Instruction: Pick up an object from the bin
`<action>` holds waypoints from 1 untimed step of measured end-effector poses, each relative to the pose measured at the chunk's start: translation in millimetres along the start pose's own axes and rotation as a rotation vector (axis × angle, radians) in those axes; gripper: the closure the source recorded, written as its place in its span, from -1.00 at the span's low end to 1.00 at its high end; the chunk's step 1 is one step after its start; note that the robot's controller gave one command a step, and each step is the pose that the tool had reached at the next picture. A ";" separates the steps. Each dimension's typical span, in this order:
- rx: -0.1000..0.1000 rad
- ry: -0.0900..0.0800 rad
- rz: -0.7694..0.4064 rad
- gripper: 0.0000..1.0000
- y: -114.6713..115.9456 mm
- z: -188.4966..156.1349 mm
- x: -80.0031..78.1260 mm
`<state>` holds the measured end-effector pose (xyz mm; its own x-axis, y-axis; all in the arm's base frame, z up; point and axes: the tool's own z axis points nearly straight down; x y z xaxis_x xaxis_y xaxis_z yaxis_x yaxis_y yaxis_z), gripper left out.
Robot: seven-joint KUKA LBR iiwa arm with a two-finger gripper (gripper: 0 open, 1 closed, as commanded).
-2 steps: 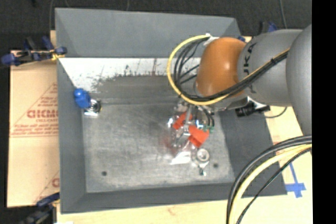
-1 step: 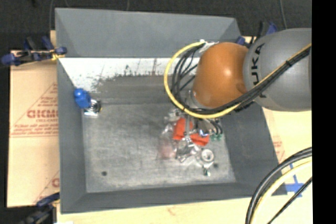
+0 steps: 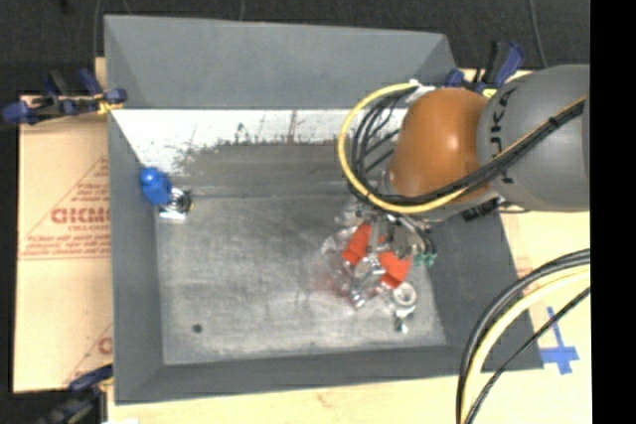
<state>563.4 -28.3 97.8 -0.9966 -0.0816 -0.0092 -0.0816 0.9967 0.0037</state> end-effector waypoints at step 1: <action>0.005 -0.012 -0.027 -1.00 -46.6 12.9 -4.3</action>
Offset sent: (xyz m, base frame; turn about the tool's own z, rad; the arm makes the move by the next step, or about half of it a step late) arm 0.0037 -0.0689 -0.0278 -0.0254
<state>571.6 -74.4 84.8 -0.9939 -0.1084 -0.0216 -0.1084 0.9941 -0.0020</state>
